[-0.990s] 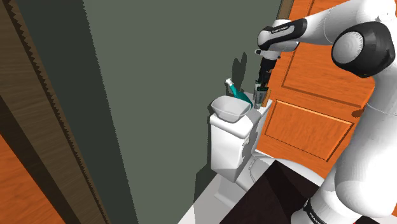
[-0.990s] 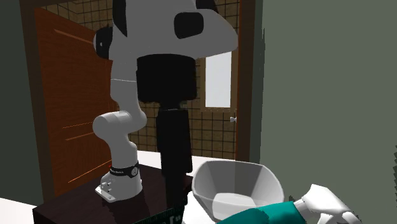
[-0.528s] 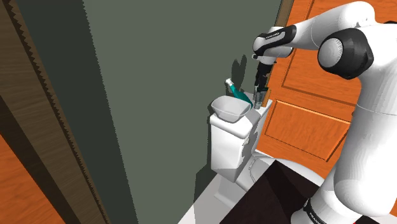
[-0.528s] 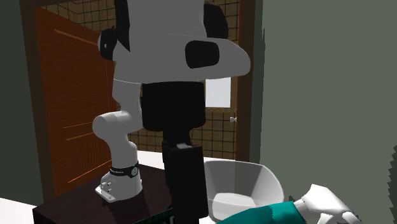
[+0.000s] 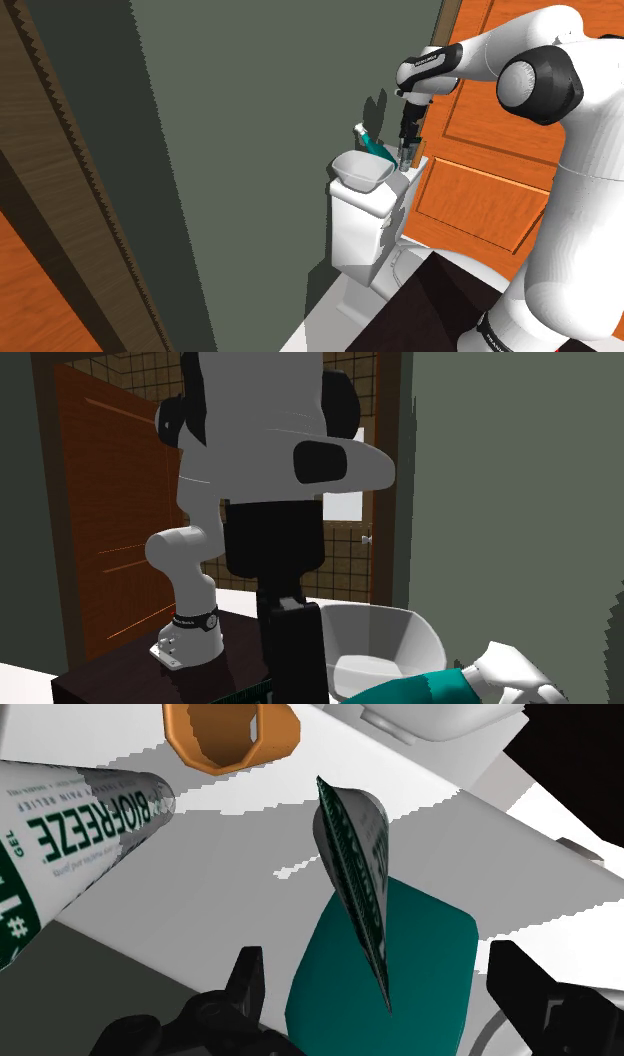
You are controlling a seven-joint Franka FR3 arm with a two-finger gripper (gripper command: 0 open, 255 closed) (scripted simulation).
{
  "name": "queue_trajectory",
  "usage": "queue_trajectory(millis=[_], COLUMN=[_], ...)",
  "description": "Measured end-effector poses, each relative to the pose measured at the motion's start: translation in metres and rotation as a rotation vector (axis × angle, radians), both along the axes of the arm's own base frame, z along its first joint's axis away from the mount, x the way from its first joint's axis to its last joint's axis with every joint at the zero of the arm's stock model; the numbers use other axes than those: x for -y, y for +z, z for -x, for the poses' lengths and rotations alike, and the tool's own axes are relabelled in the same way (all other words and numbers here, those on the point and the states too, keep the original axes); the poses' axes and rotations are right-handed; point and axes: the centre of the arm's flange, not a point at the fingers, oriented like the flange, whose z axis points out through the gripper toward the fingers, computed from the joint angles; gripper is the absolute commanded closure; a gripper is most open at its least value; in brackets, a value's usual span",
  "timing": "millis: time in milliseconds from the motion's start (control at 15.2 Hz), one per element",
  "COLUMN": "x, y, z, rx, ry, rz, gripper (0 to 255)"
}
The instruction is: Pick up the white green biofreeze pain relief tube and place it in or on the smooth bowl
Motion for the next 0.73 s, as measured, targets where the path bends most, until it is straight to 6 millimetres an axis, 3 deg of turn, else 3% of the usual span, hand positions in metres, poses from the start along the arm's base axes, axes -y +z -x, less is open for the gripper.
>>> queue_trajectory(millis=[66,726], x=[0.0,-0.0003], y=[0.0,0.0006], z=[0.0,-0.0003], rx=[0.0,0.001], ry=[0.0,0.001], rz=[0.0,0.0], gripper=[255,255])
